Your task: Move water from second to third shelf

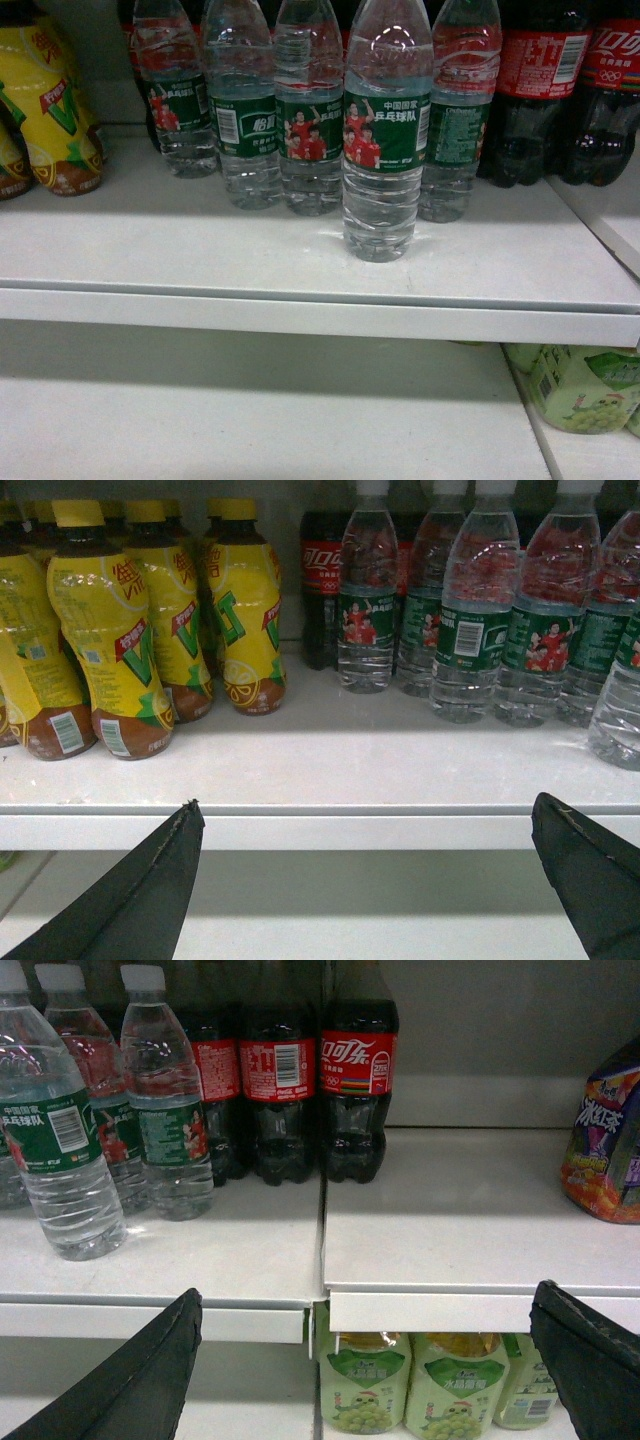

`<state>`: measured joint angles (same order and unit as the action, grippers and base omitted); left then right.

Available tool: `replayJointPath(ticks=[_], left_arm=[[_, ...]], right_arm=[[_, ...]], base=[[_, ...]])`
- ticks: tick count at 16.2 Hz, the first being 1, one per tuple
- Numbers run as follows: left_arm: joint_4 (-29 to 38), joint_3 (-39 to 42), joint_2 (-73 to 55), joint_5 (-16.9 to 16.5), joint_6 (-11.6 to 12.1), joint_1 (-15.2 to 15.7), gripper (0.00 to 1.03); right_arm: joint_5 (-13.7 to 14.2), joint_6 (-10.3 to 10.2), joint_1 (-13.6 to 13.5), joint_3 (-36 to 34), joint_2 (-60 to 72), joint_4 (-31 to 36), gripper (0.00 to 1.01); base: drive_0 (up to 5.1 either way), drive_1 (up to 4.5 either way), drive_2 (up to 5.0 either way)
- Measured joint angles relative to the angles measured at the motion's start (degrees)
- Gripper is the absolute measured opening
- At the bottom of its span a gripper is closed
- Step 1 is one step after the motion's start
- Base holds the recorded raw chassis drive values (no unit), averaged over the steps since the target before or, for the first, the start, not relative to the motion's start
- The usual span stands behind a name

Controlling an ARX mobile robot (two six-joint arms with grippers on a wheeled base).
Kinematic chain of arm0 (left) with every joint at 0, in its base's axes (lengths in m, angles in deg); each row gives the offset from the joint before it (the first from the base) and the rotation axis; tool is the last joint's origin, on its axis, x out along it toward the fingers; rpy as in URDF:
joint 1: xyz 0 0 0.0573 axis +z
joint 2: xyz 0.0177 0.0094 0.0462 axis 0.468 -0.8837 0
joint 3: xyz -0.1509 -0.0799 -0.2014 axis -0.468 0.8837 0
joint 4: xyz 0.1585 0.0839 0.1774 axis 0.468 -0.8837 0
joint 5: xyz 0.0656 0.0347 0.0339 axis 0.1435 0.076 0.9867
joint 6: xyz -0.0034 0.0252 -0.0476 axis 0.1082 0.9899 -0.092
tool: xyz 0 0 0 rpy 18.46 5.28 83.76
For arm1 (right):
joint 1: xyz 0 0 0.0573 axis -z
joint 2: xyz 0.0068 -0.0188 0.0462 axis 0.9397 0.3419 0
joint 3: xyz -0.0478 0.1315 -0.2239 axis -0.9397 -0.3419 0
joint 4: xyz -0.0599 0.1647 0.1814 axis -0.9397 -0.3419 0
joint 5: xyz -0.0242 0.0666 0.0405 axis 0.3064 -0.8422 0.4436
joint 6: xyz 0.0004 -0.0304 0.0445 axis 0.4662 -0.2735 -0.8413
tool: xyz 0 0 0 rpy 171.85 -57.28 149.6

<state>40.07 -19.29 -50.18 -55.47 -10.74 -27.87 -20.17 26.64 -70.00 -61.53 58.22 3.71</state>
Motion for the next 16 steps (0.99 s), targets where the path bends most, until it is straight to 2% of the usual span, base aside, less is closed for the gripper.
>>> replayJointPath(ticks=[16], left_arm=[[0.0, 0.0, 0.0, 0.0, 0.0, 0.0, 0.98]], right_arm=[[0.0, 0.0, 0.0, 0.0, 0.0, 0.0, 0.98]], base=[[0.0, 0.0, 0.0]])
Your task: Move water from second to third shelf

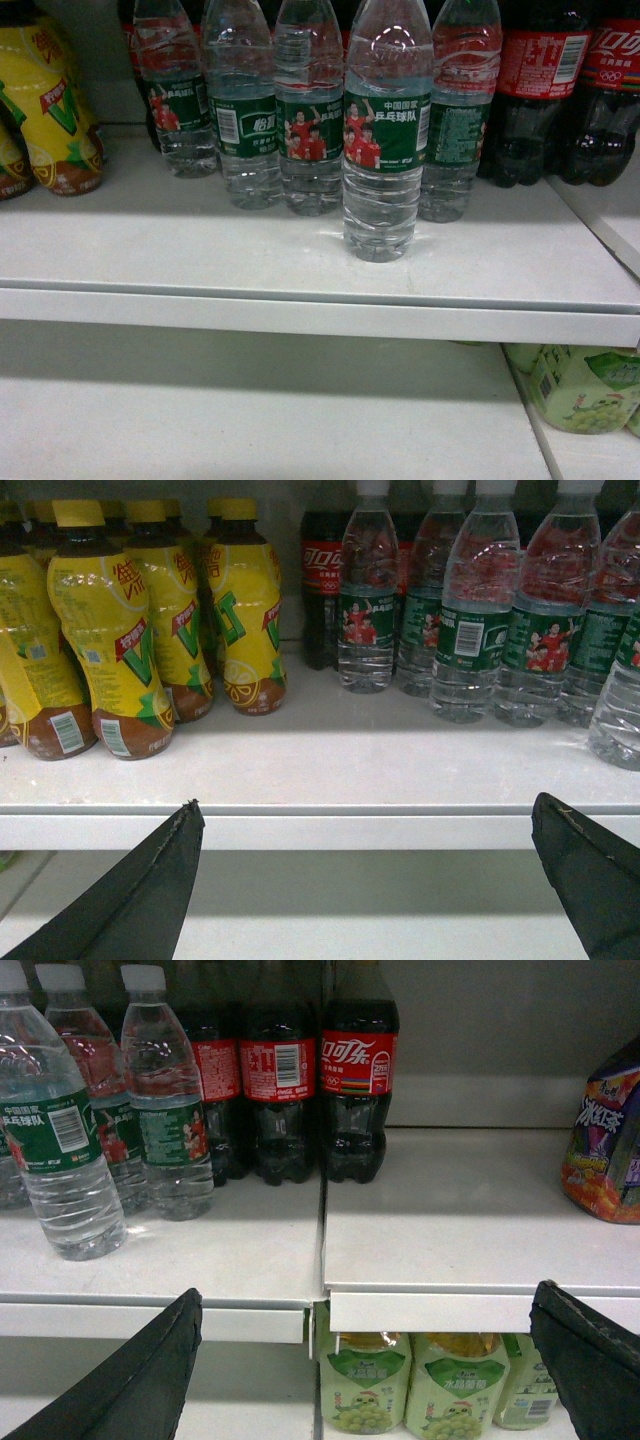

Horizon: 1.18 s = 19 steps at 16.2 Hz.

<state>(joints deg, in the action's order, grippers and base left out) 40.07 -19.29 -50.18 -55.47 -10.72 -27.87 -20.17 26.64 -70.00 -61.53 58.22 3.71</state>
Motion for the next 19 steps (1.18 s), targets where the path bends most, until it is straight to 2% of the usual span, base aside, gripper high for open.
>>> replayJointPath(ticks=[8, 9, 10, 11, 12, 13, 14, 15, 18, 19], left_arm=[[0.0, 0.0, 0.0, 0.0, 0.0, 0.0, 0.98], [0.0, 0.0, 0.0, 0.0, 0.0, 0.0, 0.98], [0.0, 0.0, 0.0, 0.0, 0.0, 0.0, 0.98], [0.0, 0.0, 0.0, 0.0, 0.0, 0.0, 0.98], [0.0, 0.0, 0.0, 0.0, 0.0, 0.0, 0.98], [0.0, 0.0, 0.0, 0.0, 0.0, 0.0, 0.98], [0.0, 0.0, 0.0, 0.0, 0.0, 0.0, 0.98], [0.0, 0.0, 0.0, 0.0, 0.0, 0.0, 0.98], [0.0, 0.0, 0.0, 0.0, 0.0, 0.0, 0.98], [0.0, 0.0, 0.0, 0.0, 0.0, 0.0, 0.98]], right_arm=[[0.0, 0.0, 0.0, 0.0, 0.0, 0.0, 0.98], [-5.3, -2.1, 2.1, 1.3, 1.4, -5.4, 0.98], [-11.3, -5.6, 5.7, 2.8, 5.3, -8.0, 0.98], [-15.1, -7.7, 8.0, 3.0, 6.7, -6.8, 0.98], [-17.9, -8.5, 9.5, 4.5, 9.2, -2.9, 0.98], [-18.8, -8.8, 10.3, 6.9, 13.5, 1.2, 0.98], [-18.9, -8.9, 10.2, 9.8, 19.9, 7.2, 0.98], [-18.1, -8.9, 8.7, 12.1, 25.3, 11.4, 0.98], [-14.2, -6.9, 0.4, 21.8, 42.6, 23.0, 0.98], [-13.3, -6.4, -1.6, 23.4, 45.5, 24.2, 0.98]], base=[[0.0, 0.0, 0.0], [0.0, 0.0, 0.0], [0.0, 0.0, 0.0], [0.0, 0.0, 0.0], [0.0, 0.0, 0.0], [0.0, 0.0, 0.0], [0.0, 0.0, 0.0], [0.0, 0.0, 0.0], [0.0, 0.0, 0.0], [0.0, 0.0, 0.0]])
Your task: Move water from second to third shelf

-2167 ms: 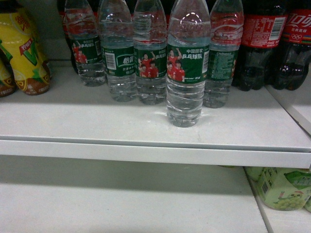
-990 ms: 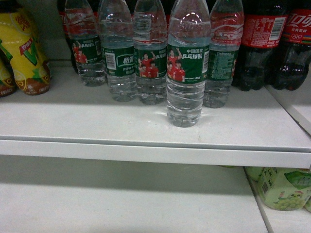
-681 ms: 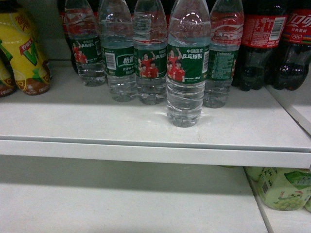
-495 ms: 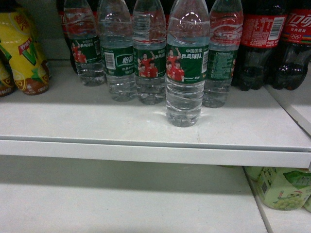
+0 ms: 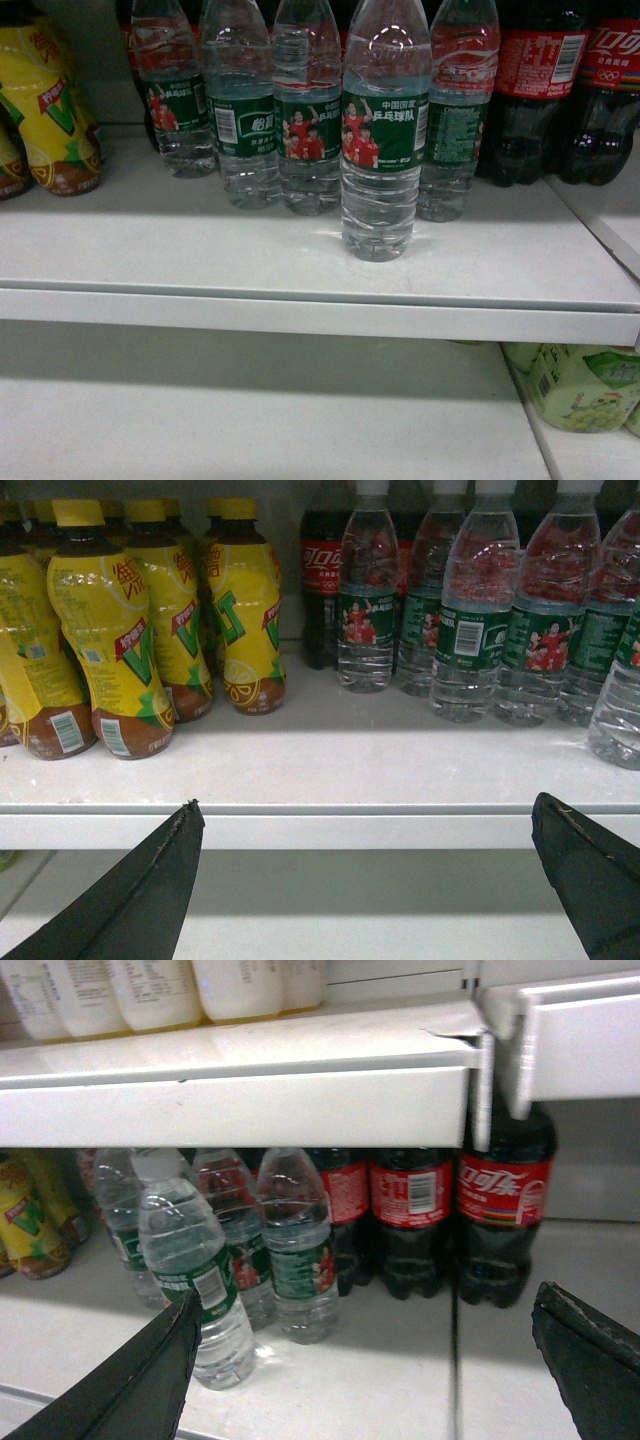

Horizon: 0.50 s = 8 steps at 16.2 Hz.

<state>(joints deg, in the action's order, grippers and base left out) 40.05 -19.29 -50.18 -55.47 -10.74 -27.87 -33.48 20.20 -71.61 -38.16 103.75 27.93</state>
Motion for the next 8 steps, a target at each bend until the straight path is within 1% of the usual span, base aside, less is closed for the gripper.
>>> replayJointPath(ticks=[5, 6, 8], left_arm=[[0.0, 0.0, 0.0, 0.0, 0.0, 0.0, 0.98], [0.0, 0.0, 0.0, 0.0, 0.0, 0.0, 0.98], [0.0, 0.0, 0.0, 0.0, 0.0, 0.0, 0.98]], right_arm=[[2.5, 1.0, -6.8, 2.6, 8.5, 3.1, 0.98], [2.6, 1.0, -7.3, 2.6, 9.1, 3.3, 0.98], [3.3, 1.7, -9.9, 2.6, 12.0, 4.2, 0.98]], base=[[0.0, 0.0, 0.0], [0.0, 0.0, 0.0], [0.0, 0.0, 0.0]])
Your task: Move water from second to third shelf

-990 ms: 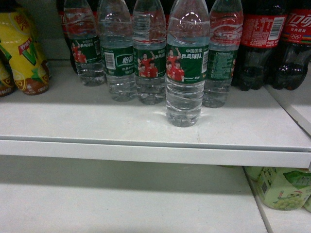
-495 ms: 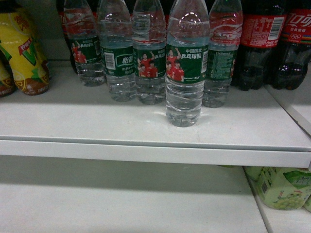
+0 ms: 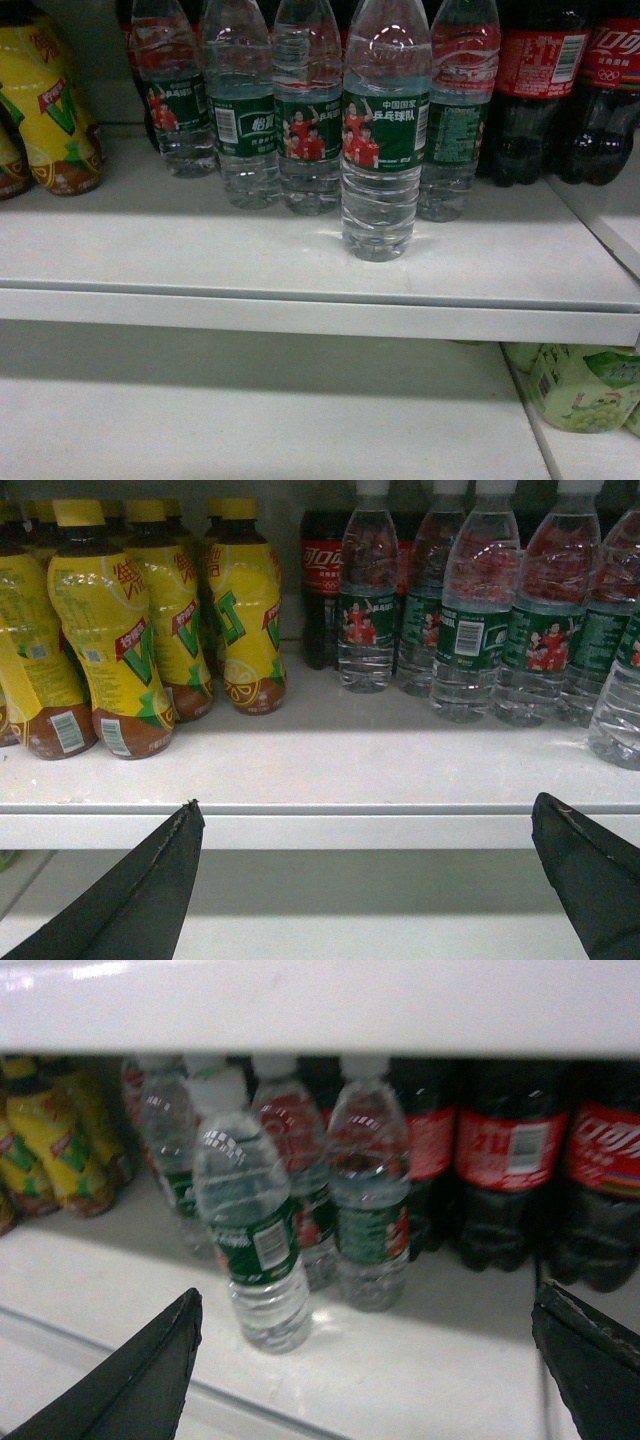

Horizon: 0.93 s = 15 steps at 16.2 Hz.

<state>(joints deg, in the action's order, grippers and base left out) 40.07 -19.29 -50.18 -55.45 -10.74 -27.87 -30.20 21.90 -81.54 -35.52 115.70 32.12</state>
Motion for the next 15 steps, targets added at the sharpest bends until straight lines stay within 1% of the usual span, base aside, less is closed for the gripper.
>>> replayJointPath(ticks=[3, 4, 6, 8, 11, 15], left_arm=[[0.0, 0.0, 0.0, 0.0, 0.0, 0.0, 0.98], [0.0, 0.0, 0.0, 0.0, 0.0, 0.0, 0.98], [0.0, 0.0, 0.0, 0.0, 0.0, 0.0, 0.98], [0.0, 0.0, 0.0, 0.0, 0.0, 0.0, 0.98], [0.0, 0.0, 0.0, 0.0, 0.0, 0.0, 0.98], [0.0, 0.0, 0.0, 0.0, 0.0, 0.0, 0.98]], right_arm=[[1.0, 2.7, -7.2, 0.2, 7.7, 2.2, 0.98], [1.1, 3.2, -8.3, 0.3, 9.5, 2.5, 0.98], [1.5, 3.4, -10.0, 0.6, 12.6, 3.0, 0.98], [2.6, 3.4, -13.0, 1.5, 15.1, 4.1, 0.98], [4.3, 3.3, -17.5, 4.8, 19.8, 5.0, 0.98], [7.1, 3.3, -20.3, 10.5, 26.0, 5.8, 0.98]], base=[[0.0, 0.0, 0.0], [0.0, 0.0, 0.0], [0.0, 0.0, 0.0], [0.0, 0.0, 0.0], [0.0, 0.0, 0.0], [0.0, 0.0, 0.0]])
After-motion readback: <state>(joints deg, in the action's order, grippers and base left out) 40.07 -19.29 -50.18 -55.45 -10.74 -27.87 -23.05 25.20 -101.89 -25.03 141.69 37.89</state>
